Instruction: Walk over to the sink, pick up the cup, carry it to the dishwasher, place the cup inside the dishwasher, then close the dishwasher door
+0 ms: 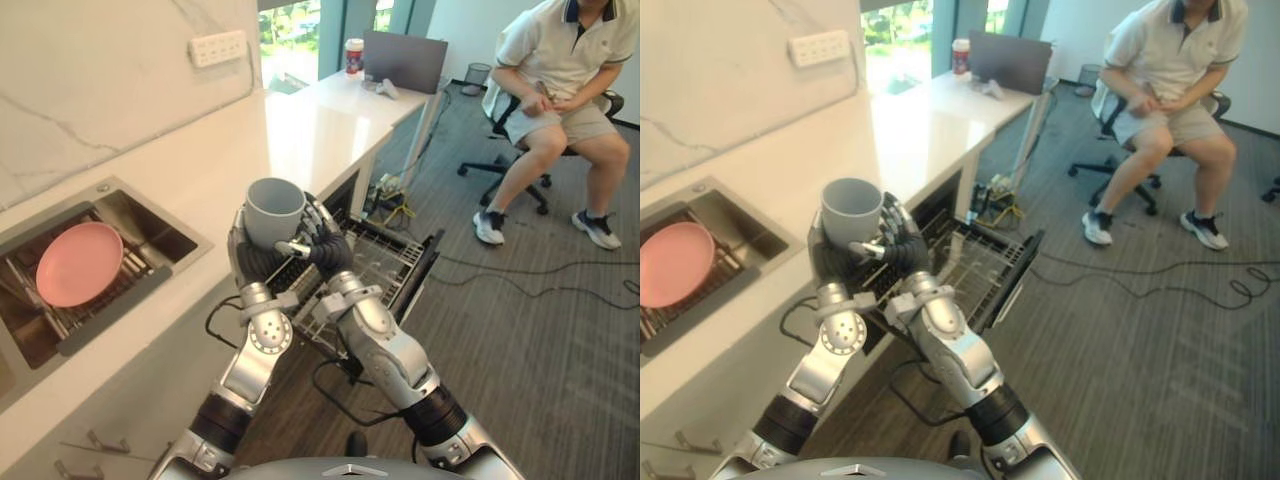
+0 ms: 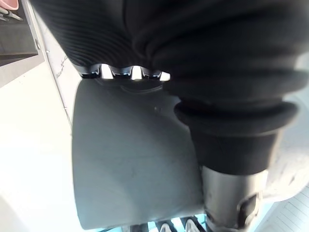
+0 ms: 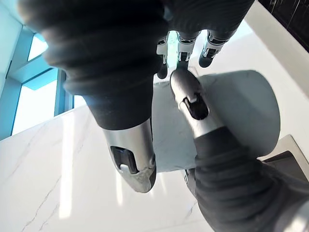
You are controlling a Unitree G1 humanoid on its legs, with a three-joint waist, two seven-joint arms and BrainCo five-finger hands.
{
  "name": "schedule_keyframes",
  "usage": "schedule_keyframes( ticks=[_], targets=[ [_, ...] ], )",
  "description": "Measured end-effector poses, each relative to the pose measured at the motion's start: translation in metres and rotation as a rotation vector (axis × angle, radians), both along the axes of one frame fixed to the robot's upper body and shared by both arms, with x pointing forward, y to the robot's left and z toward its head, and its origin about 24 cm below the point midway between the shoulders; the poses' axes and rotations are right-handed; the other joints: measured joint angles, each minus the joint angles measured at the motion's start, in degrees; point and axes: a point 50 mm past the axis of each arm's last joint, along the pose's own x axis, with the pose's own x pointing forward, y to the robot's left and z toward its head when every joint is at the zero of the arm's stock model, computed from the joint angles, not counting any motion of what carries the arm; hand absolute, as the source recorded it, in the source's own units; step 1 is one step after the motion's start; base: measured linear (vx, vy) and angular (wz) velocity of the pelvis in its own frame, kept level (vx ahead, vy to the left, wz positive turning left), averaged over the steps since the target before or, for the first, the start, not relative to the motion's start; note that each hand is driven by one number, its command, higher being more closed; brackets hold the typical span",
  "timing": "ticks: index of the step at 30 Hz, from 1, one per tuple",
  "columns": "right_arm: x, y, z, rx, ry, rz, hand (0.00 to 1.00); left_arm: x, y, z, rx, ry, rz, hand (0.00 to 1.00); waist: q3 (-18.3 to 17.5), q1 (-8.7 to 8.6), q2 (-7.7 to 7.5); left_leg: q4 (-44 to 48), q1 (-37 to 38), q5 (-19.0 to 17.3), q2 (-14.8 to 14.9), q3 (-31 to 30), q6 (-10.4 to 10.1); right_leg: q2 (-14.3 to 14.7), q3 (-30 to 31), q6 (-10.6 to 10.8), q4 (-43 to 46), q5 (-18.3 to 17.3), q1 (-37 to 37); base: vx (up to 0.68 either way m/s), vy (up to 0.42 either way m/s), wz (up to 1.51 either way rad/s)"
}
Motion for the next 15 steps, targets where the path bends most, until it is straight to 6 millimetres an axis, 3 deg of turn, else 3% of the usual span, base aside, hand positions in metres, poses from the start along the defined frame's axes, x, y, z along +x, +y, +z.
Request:
schedule_keyframes(
  ticks=[11,12,15],
  targets=[
    [0.015,0.005,-0.002,-0.054,0.044,-0.029,0.0,-0.001,-0.011,-0.005,0.025,0.027,-0.081,1.0,-0.63,1.05,-1.08,-0.12,-1.11,0.87,-0.22,-2.2,-0.05,-0.43,-2.07,0.22,0.0,0.11,0.21,-0.01,0.01,0.09],
    [0.016,0.006,-0.003,-0.062,0.05,-0.03,1.0,-0.001,-0.011,-0.006,0.029,0.032,-0.08,1.0,-0.63,1.2,-1.08,-0.15,-1.15,0.96,-0.22,-2.28,-0.06,-0.44,-2.16,0.22,0.0,0.11,0.22,-0.01,0.004,0.06],
    [0.018,0.007,-0.003,-0.074,0.052,-0.027,1.0,0.0,-0.009,-0.009,0.035,0.047,-0.075,1.0,-0.62,1.36,-1.09,-0.15,-1.44,1.17,-0.22,-2.67,-0.11,-0.49,-2.5,0.18,0.01,0.13,0.2,-0.02,0.005,0.06]
  ],
)
